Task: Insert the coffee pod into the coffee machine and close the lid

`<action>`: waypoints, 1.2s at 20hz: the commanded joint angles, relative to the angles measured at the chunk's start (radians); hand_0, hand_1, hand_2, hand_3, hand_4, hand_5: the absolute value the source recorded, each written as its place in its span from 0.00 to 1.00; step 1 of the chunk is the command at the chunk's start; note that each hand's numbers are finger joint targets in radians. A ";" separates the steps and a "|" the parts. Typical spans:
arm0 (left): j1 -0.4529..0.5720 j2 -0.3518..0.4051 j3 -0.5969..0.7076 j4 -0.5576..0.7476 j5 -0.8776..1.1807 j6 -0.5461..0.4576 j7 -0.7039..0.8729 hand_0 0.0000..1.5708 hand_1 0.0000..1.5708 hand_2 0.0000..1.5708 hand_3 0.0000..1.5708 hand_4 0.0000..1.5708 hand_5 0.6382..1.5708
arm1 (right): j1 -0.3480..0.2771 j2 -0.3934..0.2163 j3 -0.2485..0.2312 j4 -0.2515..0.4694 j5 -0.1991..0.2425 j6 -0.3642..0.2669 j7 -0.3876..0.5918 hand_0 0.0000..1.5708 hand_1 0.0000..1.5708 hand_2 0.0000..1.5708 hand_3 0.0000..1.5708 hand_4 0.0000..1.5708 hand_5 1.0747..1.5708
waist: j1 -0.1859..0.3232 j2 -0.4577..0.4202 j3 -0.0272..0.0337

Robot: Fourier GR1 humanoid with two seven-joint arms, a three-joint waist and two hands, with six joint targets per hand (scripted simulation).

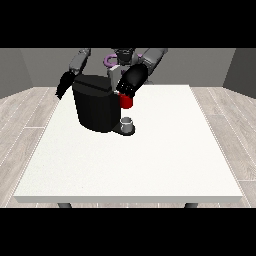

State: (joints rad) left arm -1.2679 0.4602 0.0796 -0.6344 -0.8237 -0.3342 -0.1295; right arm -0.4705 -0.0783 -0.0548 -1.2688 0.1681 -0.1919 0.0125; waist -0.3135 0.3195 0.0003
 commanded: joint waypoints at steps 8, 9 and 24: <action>-0.013 0.016 0.014 0.015 -0.011 0.027 -0.055 0.71 0.71 0.72 0.62 0.00 1.00 | -0.003 -0.018 -0.015 0.007 -0.007 0.010 -0.004 0.00 0.00 0.00 0.00 0.04 1.00 | 0.002 0.033 0.0001; -0.005 -0.024 0.008 -0.002 -0.015 0.066 -0.038 0.71 0.71 0.71 0.62 0.00 1.00 | -0.031 0.001 -0.028 0.024 0.001 -0.033 -0.025 0.00 0.00 0.00 0.00 0.03 1.00 | 0.032 0.044 0.0002; -0.055 0.055 0.008 -0.002 -0.064 0.125 -0.130 0.69 0.69 0.68 0.51 0.00 1.00 | -0.068 -0.002 -0.010 0.006 0.019 -0.035 0.009 0.00 0.00 0.00 0.00 0.10 1.00 | -0.016 0.103 0.0000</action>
State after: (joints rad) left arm -1.2943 0.5034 0.0963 -0.6417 -0.8628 -0.2418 -0.2476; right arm -0.5077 -0.0973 -0.0652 -1.2608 0.1771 -0.1956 0.0007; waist -0.3216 0.3939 0.0009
